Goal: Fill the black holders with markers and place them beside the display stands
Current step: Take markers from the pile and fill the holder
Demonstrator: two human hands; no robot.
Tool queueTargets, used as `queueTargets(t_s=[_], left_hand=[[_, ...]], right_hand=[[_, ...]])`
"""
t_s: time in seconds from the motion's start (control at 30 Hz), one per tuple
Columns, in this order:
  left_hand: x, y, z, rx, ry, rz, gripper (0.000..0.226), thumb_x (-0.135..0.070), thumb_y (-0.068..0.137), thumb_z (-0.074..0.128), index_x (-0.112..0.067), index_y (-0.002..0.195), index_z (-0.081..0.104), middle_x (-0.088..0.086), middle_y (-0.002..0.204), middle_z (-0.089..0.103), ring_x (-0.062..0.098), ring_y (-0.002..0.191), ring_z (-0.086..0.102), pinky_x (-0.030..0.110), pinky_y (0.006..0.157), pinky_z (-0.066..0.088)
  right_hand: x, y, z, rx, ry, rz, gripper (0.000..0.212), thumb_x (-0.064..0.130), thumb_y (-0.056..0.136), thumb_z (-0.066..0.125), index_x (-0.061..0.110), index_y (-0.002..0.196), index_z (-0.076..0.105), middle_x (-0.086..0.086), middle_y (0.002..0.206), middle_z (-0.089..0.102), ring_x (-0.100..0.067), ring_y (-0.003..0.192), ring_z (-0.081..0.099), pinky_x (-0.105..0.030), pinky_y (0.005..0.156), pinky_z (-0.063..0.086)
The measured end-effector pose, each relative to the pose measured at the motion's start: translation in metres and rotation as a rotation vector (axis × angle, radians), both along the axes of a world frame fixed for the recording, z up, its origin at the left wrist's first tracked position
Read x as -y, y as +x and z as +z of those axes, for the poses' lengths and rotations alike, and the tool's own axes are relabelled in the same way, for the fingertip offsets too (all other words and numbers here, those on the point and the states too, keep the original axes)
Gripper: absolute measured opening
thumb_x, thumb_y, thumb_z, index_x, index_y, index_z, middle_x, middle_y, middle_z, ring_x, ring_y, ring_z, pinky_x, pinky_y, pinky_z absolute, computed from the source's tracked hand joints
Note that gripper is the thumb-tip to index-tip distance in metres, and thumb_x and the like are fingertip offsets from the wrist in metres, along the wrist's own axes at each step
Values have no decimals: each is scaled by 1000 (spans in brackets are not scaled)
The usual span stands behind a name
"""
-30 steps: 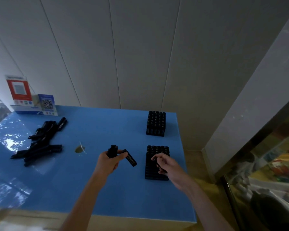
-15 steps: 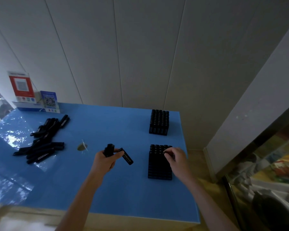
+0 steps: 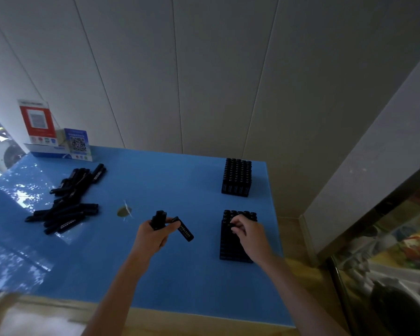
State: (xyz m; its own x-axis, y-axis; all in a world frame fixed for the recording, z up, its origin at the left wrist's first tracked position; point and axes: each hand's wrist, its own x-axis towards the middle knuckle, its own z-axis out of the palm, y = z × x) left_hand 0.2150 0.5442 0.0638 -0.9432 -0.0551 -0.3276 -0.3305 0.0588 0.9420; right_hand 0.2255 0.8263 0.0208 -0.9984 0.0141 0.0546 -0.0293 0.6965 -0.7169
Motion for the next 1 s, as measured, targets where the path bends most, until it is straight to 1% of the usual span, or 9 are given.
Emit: queueTargets(t_s=[0.07,0.17,0.23,0.4,0.57,0.7,0.77,0.87,1.0], left_hand=[[3,1,-1,6,-2,8,18,-20,83,80,-10,97,76,3,48,42,14,42,33,24,41,25],[7,2,-1,10,-1,18,18,-20,84,79,-10,97,76,3,47,42,14,42,33,24,41,25],[10,2,-2,13,-4,22,18,-22,83,80,-11,97,76,4,48,42,15,43,33,25,42,25],[12,3,-4,24,-15,25,19,-21,83,80,-10,98,76,4,47,41,14,42,33,24,42,25],[6,2,-2,14,-16,-2,18,-20,84,79,-10,98,76,3,47,40,13,40,32,23,40,25],[-5,1,-1,3,-12,-36,17,-22,83,80,-12,97,76,4,47,41,14,40,33,24,42,26],[-12,1,1,-6,-10,-66,16,-22,84,79,-13,98,76,4,47,41,14,41,33,24,43,26],[-25,1,5,-17,7,-115,16,-21,85,79,-13,98,76,2,47,42,13,42,34,24,43,27],[-43,1,11,-29,18,-162,12,-20,82,82,-14,92,78,3,49,42,14,43,34,24,42,27]], right_hand=[[2,-1,-4,-5,7,4,10,10,93,64,18,100,68,9,89,69,2,83,64,-14,77,51],[5,-1,-7,-34,37,-1,11,10,93,65,15,102,69,8,91,69,6,81,60,-6,75,46],[7,-1,-10,-62,65,0,12,10,93,66,14,103,70,8,90,68,8,79,58,-4,74,45],[10,2,-12,-66,99,-6,19,12,92,67,17,110,68,8,95,69,1,84,62,-20,79,55],[9,4,-10,-106,190,-4,16,16,94,65,21,108,69,10,97,70,-3,85,64,-25,76,56],[7,5,-2,-81,202,2,22,18,95,64,23,115,69,10,100,69,-3,83,62,-25,77,55],[7,7,5,-94,167,-22,23,20,94,65,25,116,69,13,97,68,-2,80,62,-22,76,55],[8,6,21,-103,-17,-32,20,19,91,69,23,110,72,14,93,69,0,83,64,-19,78,55],[14,7,48,-3,-228,99,22,17,88,73,17,110,73,11,98,73,3,91,66,-16,84,53]])
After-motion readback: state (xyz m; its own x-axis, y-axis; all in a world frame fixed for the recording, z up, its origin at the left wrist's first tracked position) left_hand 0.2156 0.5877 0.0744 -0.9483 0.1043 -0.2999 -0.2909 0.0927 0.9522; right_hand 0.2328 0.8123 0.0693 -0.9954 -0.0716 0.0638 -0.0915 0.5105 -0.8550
